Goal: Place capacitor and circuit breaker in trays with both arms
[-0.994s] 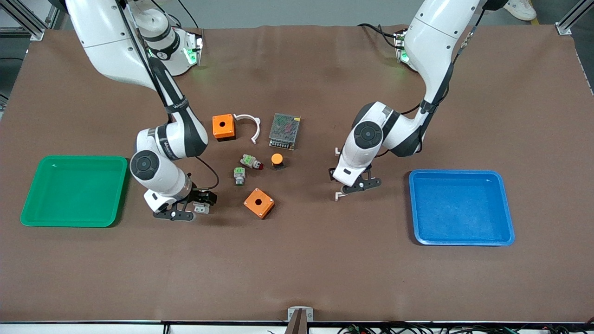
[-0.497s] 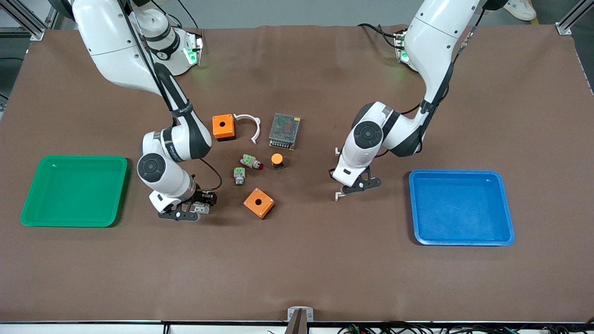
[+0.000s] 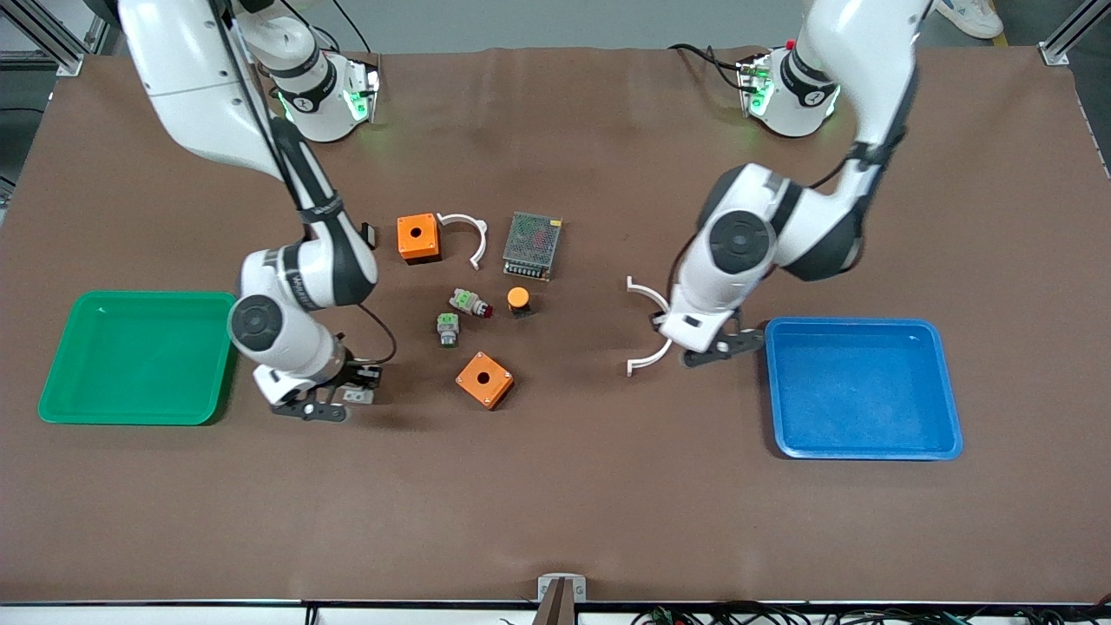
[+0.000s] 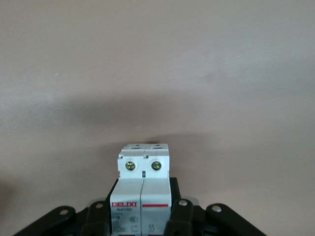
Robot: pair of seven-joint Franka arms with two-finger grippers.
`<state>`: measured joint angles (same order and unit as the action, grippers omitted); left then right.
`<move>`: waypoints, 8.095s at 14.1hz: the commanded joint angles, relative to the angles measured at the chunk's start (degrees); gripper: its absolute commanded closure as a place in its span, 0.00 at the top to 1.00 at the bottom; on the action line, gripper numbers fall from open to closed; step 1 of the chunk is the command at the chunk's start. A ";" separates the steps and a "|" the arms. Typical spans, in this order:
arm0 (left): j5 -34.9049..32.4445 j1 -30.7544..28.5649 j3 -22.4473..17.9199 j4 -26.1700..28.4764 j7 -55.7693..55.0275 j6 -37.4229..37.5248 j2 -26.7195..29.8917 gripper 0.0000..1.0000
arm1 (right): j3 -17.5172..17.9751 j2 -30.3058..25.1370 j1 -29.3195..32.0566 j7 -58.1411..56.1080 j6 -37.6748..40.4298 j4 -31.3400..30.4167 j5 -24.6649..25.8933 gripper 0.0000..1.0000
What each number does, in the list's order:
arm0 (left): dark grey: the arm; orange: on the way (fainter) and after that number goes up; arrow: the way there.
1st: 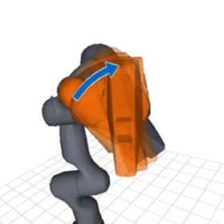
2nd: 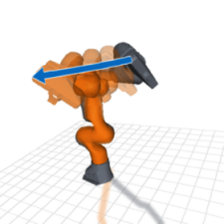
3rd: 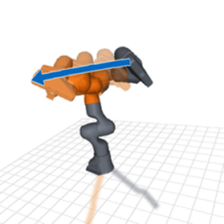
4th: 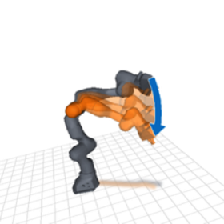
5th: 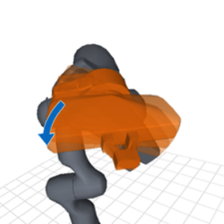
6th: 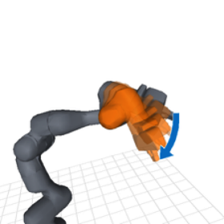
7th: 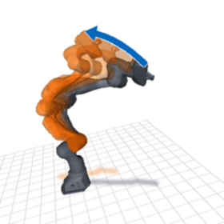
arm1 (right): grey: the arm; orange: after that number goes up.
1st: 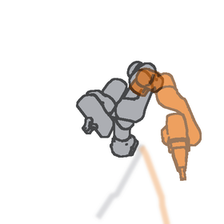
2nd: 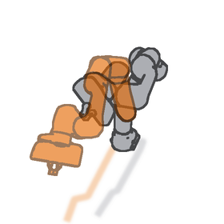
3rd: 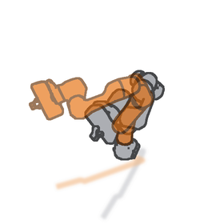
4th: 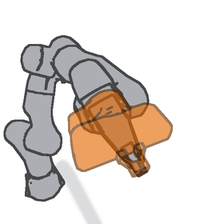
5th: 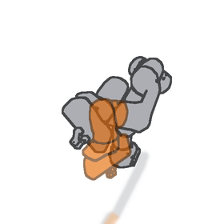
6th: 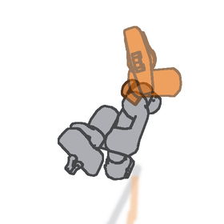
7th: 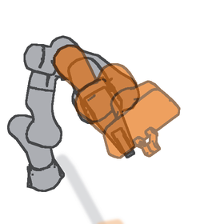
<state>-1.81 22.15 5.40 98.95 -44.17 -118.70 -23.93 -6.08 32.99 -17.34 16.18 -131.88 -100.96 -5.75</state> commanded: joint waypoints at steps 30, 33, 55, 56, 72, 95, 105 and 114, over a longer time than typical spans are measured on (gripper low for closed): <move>-5.48 -27.87 0.31 2.12 32.49 -16.83 -12.02 0.29 | 0.72 0.50 37.11 -42.37 -6.64 -4.87 1.09 1.00; -5.40 -27.61 0.31 2.21 32.57 -16.04 -10.97 1.00 | 0.63 -1.25 35.62 -42.02 -1.40 -1.19 1.36 1.00; 1.55 -32.08 7.17 -4.27 43.54 25.52 25.16 1.00 | 1.07 -19.54 17.60 -19.78 40.22 16.14 6.63 1.00; 1.63 -32.52 7.08 -5.77 44.34 26.23 25.25 1.00 | 1.07 -19.54 17.60 -19.87 40.22 16.40 6.63 1.00; 1.72 -32.00 8.40 -12.72 43.38 26.85 22.08 1.00 | 0.89 -29.45 17.86 -19.61 39.52 8.69 5.75 1.00; 1.81 -23.56 -1.27 -13.17 43.38 26.68 21.82 1.00 | 1.33 -36.41 17.25 -19.34 46.02 8.93 5.75 1.00; 1.81 -23.82 -1.27 -13.17 43.38 26.68 21.82 1.00 | 1.33 -36.41 17.25 -19.96 45.40 8.85 4.26 1.00; 1.81 -23.82 -1.35 -13.17 43.82 26.59 21.82 1.00 | 1.33 -36.41 17.25 -20.13 44.96 8.85 4.35 1.00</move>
<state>-0.82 -1.71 4.36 86.82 -1.00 -92.98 -1.99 -4.61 -2.73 0.21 -3.98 -86.94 -92.13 -0.71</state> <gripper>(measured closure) 0.000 0.000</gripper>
